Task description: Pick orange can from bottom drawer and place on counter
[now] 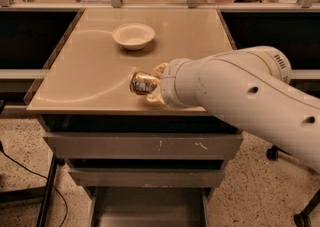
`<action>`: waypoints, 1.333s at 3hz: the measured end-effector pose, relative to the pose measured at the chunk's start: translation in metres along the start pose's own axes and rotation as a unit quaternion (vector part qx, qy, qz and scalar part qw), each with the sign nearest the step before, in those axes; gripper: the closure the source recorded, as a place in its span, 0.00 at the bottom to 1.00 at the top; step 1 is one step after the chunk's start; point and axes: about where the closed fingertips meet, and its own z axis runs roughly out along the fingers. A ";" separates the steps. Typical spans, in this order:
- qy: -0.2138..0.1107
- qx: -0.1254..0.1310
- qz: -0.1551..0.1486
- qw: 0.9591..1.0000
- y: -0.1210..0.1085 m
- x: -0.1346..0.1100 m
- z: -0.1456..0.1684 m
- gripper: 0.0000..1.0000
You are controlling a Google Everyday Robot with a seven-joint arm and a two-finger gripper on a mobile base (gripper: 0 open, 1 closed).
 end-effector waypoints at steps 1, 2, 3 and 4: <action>0.018 0.005 -0.019 1.000 -0.028 0.008 0.016 1.00; 0.019 0.008 -0.029 0.999 -0.031 0.006 0.016 0.82; 0.019 0.008 -0.029 0.999 -0.031 0.006 0.016 0.59; 0.019 0.008 -0.029 0.999 -0.031 0.006 0.016 0.36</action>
Offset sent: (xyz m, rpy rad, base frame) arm 0.0291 -0.0057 0.0039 -0.0440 -0.0148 -0.0038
